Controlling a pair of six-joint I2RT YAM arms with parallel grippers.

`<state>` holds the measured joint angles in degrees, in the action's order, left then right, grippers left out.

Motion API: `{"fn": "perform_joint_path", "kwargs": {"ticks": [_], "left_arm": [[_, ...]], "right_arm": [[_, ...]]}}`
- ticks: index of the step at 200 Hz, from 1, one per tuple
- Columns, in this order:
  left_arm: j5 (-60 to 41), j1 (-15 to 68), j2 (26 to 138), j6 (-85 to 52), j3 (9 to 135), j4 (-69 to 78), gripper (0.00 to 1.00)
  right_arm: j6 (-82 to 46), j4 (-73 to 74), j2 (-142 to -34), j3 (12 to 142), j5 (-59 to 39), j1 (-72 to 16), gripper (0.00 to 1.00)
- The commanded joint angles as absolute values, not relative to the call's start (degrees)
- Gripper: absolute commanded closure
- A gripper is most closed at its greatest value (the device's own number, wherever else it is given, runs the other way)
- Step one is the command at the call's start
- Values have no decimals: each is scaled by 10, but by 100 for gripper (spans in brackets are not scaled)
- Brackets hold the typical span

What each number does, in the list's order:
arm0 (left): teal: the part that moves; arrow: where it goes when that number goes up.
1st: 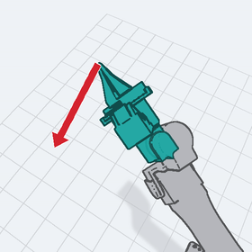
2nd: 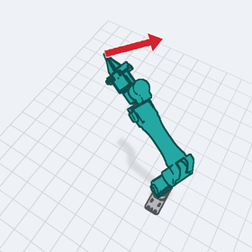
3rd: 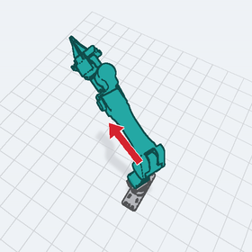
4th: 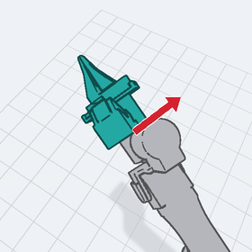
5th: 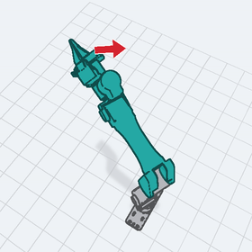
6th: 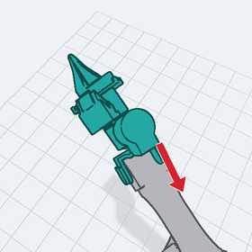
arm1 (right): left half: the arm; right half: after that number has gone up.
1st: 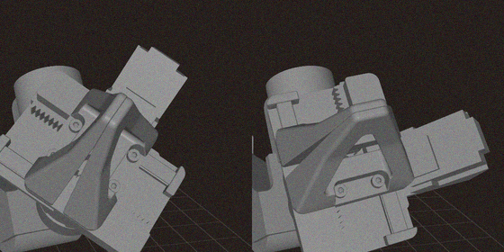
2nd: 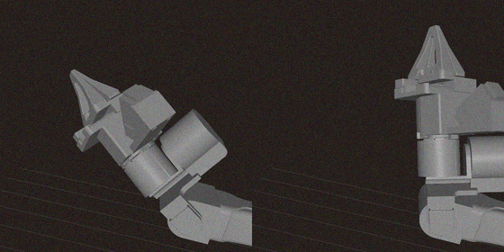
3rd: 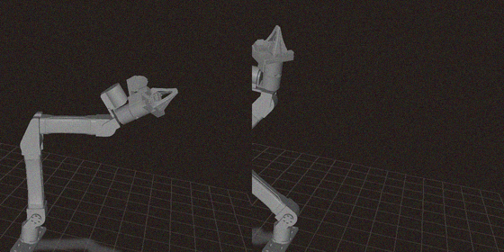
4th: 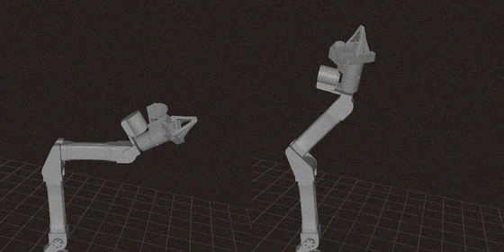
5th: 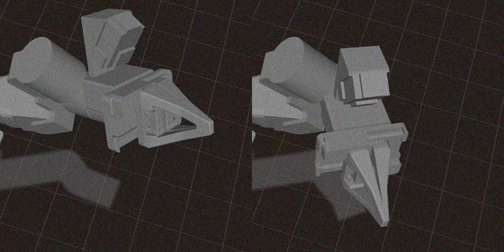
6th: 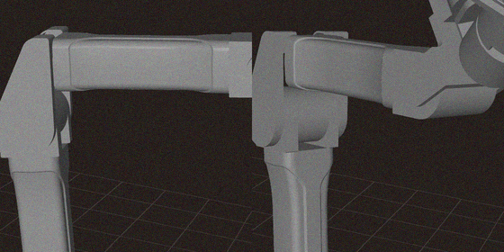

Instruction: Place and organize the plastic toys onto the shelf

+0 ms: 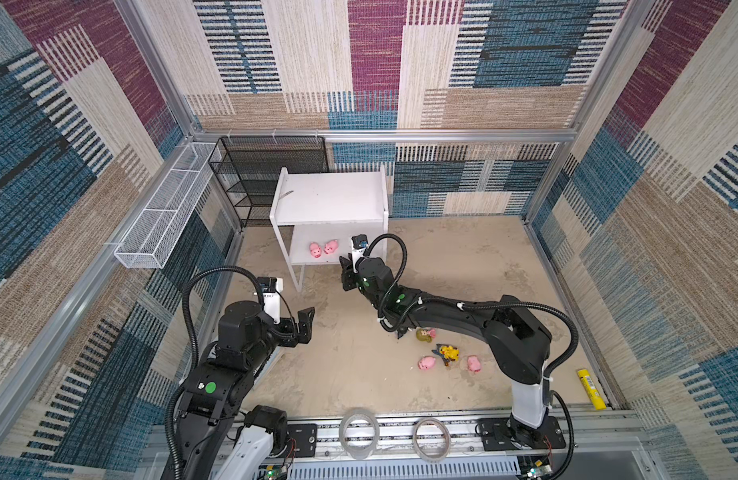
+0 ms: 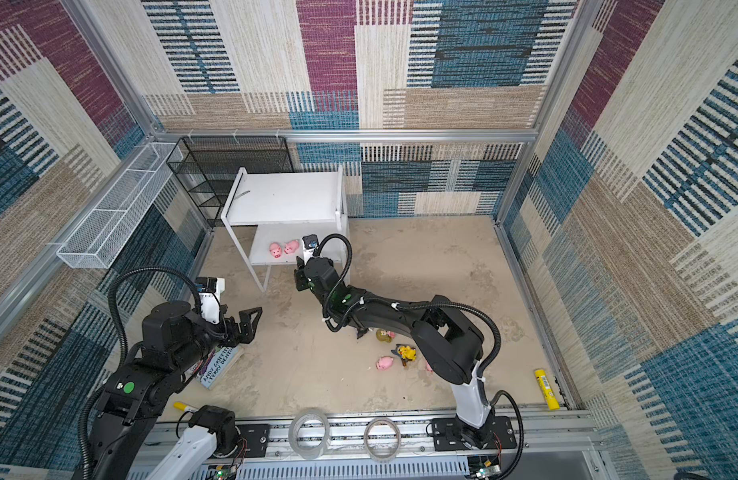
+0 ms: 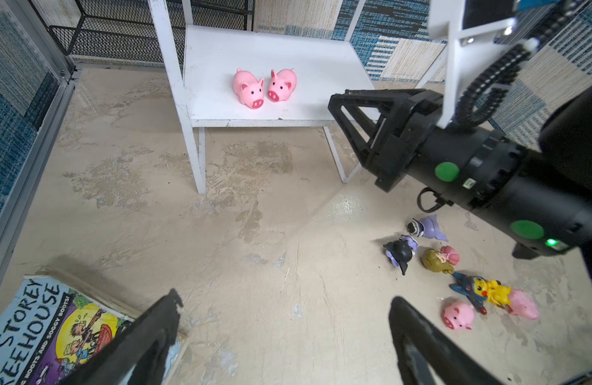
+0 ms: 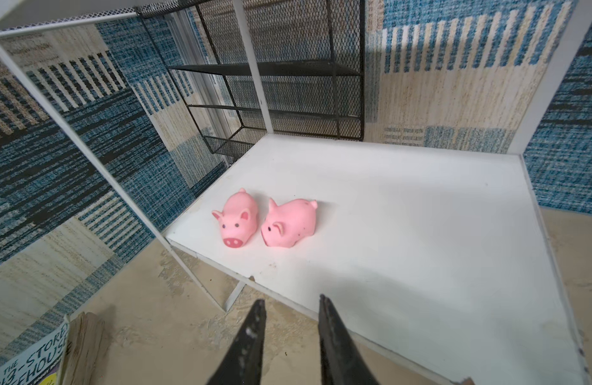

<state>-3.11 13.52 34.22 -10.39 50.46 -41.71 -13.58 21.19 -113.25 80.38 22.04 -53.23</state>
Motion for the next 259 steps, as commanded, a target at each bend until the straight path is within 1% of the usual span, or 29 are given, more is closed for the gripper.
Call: {"fn": "perform_joint_path", "kwargs": {"ticks": [1,56,91,172,259], "left_arm": [[-30,134,340,-97,503,-403,1],[-31,134,337,-97,502,-401,1],[-33,134,337,-97,501,-400,1],[-31,134,334,-96,501,-401,1],[-32,135,337,-96,500,-397,1]], "right_arm": [[-157,250,-1157,828,232,-530,75],[-192,233,-1213,896,247,-515,80],[-209,213,-1233,914,265,-512,80],[-232,141,-1296,1029,291,-507,81],[-233,151,-1295,1018,283,-496,80]]}}
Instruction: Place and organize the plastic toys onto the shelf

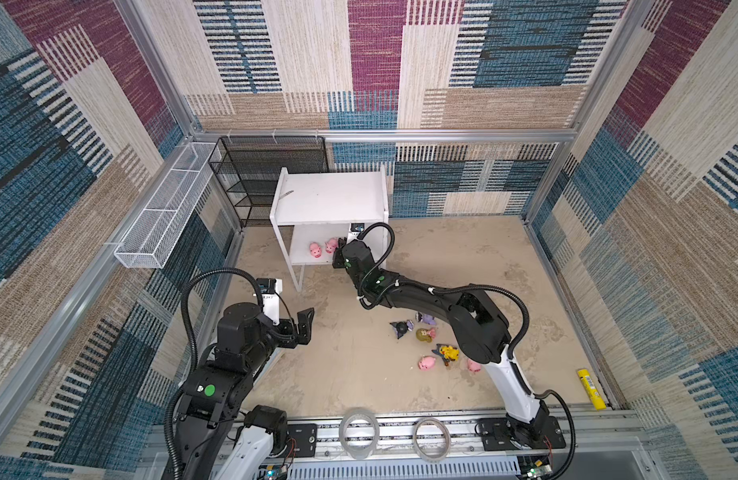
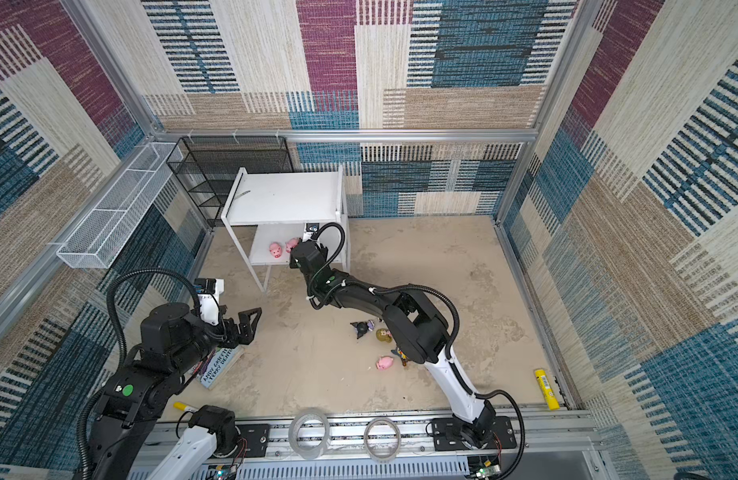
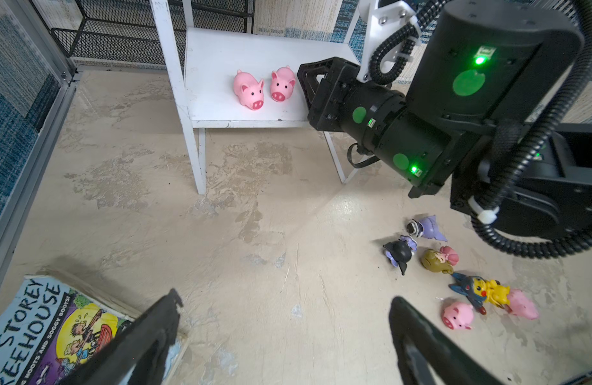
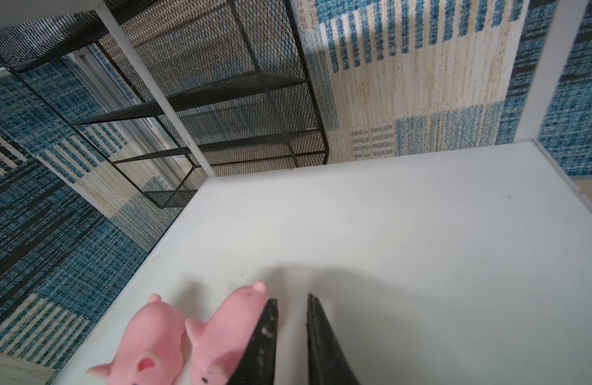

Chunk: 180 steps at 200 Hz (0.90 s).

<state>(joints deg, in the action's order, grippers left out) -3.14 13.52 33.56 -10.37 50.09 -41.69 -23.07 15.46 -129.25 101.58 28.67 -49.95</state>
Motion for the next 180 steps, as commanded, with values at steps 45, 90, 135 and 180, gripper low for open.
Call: {"fn": "perform_joint_path", "kwargs": {"ticks": [45,90,135,180], "left_arm": [[-32,135,338,-95,500,-398,1],[-31,135,337,-95,500,-398,1],[-31,135,339,-96,500,-398,1],[-31,135,340,-96,501,-399,1]], "right_arm": [[-229,140,-1310,1043,264,-483,80],[-202,155,-1319,1050,223,-478,79],[-179,176,-1331,1056,171,-477,79],[-167,198,-1336,1058,149,-477,79]]}}
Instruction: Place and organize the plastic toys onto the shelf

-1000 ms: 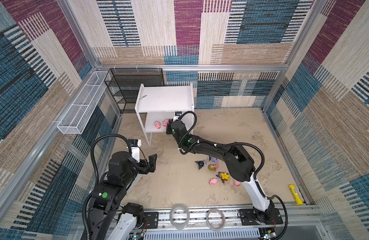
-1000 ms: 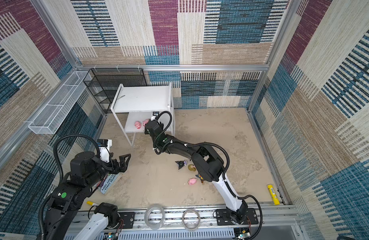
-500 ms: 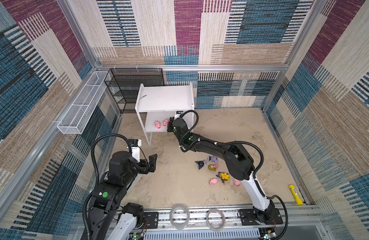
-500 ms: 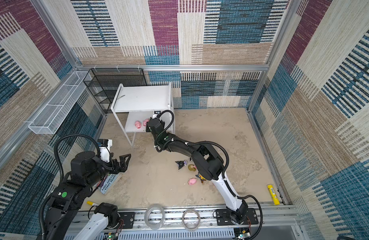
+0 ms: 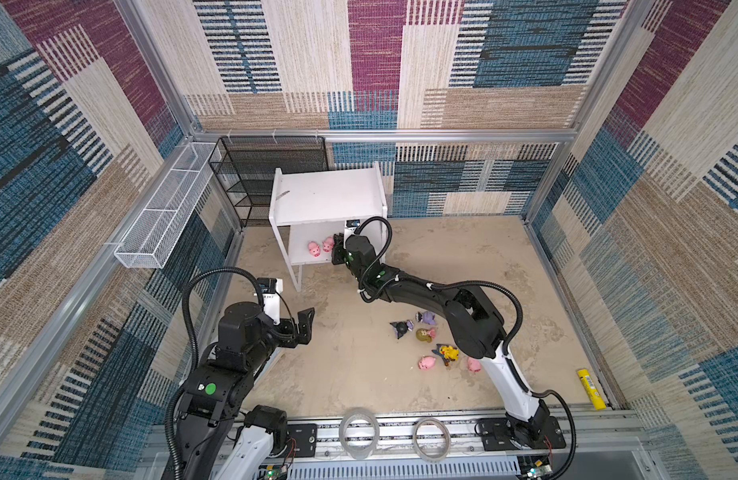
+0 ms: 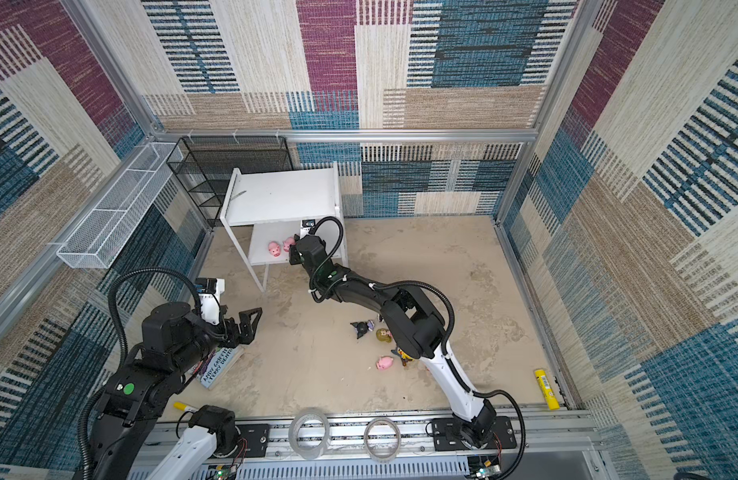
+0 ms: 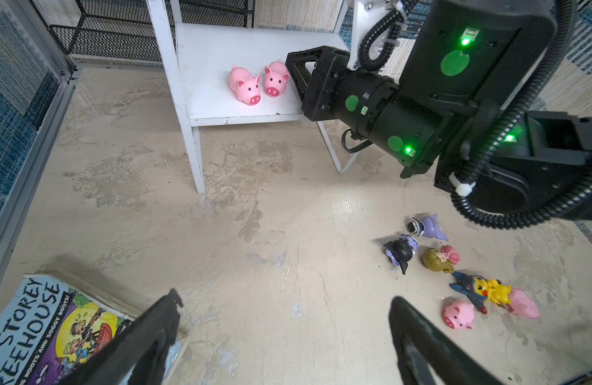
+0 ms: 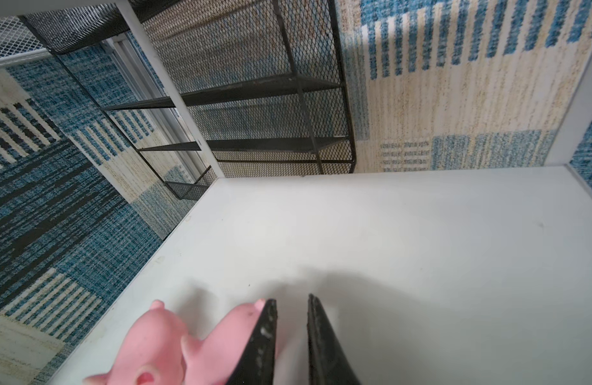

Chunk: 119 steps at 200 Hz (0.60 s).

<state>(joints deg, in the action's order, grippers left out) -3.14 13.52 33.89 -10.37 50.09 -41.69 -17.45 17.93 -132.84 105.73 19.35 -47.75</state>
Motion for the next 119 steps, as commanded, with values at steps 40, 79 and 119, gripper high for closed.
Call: {"fn": "perform_joint_path", "kwargs": {"ticks": [40,79,119], "left_arm": [[-20,135,348,-101,502,-399,1],[34,134,376,-113,519,-414,1],[45,132,417,-143,527,-399,1]], "right_arm": [[-169,214,-1326,1044,153,-477,79],[-164,259,-1283,984,147,-478,79],[-165,295,-1227,904,142,-480,78]]}}
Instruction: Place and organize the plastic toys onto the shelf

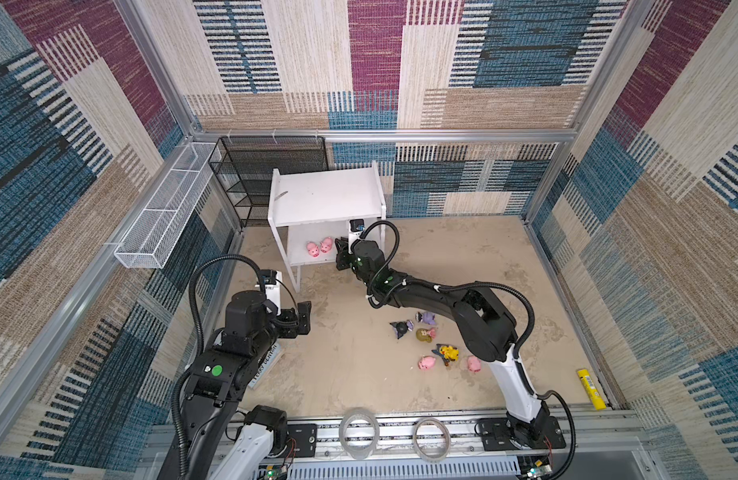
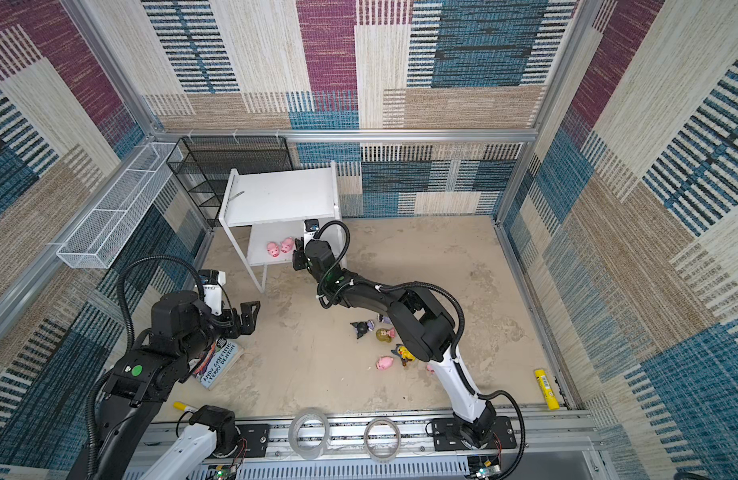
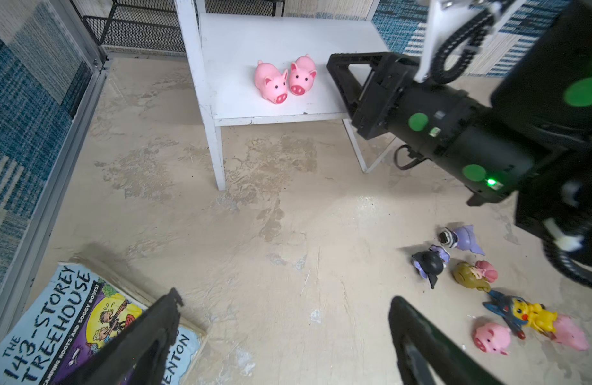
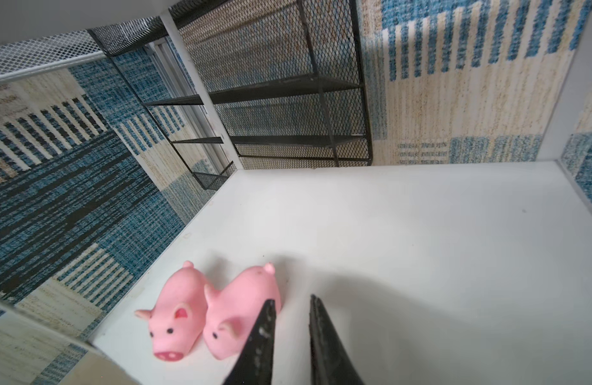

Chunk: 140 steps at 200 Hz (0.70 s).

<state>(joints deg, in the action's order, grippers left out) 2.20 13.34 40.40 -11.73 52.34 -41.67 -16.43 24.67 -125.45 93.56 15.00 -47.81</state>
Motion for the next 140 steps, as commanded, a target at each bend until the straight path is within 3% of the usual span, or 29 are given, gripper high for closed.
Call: {"fn": "perform_joint_path", "kwargs": {"ticks": [1,77,140], "left_arm": [[46,132,418,-144,526,-399,1],[50,113,472,-136,556,-376,1],[104,106,535,-204,554,-323,3]], "right_arm": [[-166,295,-1226,902,141,-481,78],[-179,342,-1075,708,74,-496,74],[-163,349,-909,515,49,-521,71]]}}
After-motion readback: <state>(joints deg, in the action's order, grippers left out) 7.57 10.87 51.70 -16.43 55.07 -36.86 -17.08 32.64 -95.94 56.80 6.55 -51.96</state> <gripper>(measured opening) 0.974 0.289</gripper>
